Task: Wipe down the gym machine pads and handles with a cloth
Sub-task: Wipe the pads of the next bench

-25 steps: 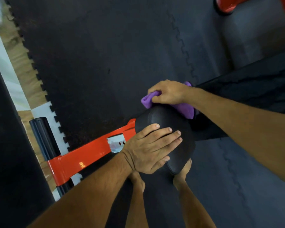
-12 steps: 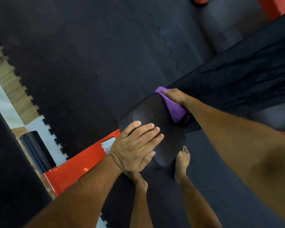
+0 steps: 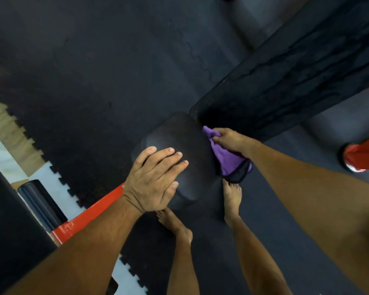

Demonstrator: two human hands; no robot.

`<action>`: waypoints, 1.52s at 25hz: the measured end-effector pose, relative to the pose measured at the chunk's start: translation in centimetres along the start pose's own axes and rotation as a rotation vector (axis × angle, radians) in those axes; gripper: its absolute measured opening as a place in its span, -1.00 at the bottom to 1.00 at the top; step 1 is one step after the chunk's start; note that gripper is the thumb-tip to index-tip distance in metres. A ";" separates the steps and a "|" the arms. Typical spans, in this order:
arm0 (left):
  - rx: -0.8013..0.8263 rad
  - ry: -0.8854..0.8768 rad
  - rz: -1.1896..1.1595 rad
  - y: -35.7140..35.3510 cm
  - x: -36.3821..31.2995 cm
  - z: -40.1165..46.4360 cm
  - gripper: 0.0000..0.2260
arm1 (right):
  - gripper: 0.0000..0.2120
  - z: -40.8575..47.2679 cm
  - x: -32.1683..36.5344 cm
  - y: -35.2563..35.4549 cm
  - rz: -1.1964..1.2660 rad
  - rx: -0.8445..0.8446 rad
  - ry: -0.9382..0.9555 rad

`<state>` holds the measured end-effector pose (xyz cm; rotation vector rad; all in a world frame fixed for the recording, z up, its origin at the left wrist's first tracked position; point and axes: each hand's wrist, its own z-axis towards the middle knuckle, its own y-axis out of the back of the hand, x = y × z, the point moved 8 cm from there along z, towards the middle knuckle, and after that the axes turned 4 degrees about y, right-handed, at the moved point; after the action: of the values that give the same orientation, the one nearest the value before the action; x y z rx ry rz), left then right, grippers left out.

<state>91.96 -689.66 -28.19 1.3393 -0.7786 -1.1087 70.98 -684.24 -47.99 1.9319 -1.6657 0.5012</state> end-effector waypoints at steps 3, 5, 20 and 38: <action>0.011 0.001 0.008 0.2 -0.1 0.1 -0.54 | -0.78 -4.0 -3.1 -0.8 0.052 0.023 -0.016; 0.030 0.016 0.009 0.2 -0.2 0.1 -0.55 | -0.83 -6.9 -4.8 -0.6 -0.100 0.086 -0.019; 0.510 0.209 0.186 -1.8 -1.6 8.2 -0.71 | -0.97 -24.0 -3.4 3.0 0.116 -0.438 0.040; 0.169 0.223 -0.130 -1.1 -0.9 7.4 -0.81 | -0.44 3.9 11.1 2.0 -1.362 -0.107 0.653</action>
<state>84.56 -691.27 -28.26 1.6440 -0.6386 -0.9890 70.62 -695.52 -44.20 1.9933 0.1523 0.3623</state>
